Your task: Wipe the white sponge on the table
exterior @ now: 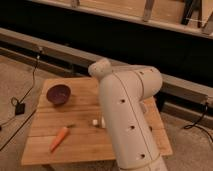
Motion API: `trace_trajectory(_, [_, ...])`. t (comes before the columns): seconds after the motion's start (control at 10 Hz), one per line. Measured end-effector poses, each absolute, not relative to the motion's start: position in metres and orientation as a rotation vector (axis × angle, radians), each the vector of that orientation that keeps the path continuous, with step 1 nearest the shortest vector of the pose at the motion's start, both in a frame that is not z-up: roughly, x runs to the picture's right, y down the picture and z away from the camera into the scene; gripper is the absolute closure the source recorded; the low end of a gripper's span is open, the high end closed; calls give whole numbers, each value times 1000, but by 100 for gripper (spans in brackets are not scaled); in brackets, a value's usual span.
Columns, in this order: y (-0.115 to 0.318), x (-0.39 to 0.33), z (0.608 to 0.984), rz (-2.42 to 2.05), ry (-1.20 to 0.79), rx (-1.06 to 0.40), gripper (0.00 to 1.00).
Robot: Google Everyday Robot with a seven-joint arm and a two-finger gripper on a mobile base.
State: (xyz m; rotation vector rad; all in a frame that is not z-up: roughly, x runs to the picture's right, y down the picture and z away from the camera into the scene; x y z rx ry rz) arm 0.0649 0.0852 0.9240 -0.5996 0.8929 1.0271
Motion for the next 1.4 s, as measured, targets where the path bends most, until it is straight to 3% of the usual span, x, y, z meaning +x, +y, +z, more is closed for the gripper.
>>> trace_trajectory(0.6, [44,-10,953,1007,756,-571,100])
trace_trajectory(1.0, [69,-80,940,889,641,-652,100])
trace_trajectory(1.4, [120,-120,888,826,581,-785,100])
